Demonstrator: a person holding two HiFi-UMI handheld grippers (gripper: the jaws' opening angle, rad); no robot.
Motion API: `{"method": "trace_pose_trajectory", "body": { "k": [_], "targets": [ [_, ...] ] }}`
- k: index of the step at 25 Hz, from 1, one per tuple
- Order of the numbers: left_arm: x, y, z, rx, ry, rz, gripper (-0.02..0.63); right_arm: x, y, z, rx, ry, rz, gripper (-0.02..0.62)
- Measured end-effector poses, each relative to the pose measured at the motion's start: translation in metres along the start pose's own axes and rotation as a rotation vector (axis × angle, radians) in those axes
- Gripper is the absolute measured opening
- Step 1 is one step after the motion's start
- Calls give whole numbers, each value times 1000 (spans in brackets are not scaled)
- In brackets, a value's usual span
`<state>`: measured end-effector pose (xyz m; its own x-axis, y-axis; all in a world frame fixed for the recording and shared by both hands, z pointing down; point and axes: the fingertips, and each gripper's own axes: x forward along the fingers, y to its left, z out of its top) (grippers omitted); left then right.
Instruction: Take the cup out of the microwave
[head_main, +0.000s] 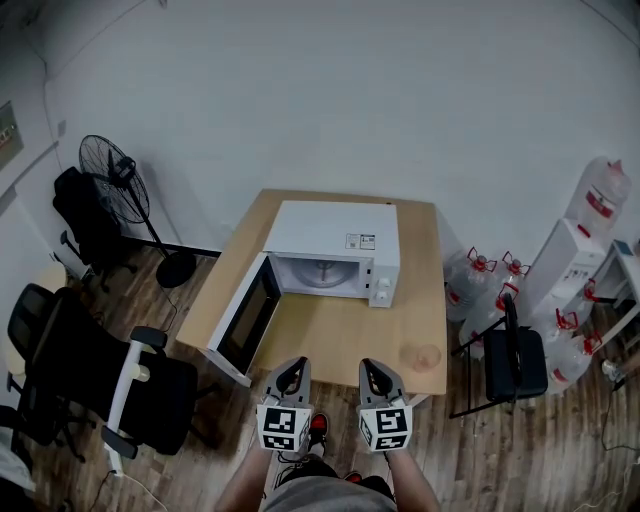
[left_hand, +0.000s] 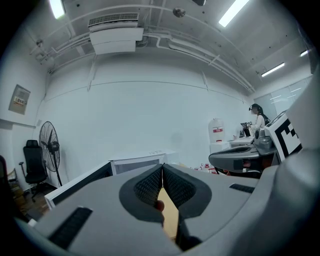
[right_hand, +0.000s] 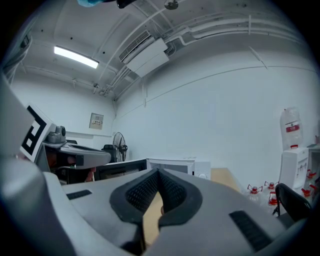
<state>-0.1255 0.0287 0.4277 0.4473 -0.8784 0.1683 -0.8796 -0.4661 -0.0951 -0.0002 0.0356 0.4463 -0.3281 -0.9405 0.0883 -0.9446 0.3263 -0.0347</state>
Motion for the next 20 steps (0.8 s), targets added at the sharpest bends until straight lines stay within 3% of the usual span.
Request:
{"method": "trace_pose_trajectory", "body": {
  "k": [20],
  "targets": [
    [5,-3,-4,-3,8,-12,23,0,-4,-4,-6,13,-3,18]
  ]
}}
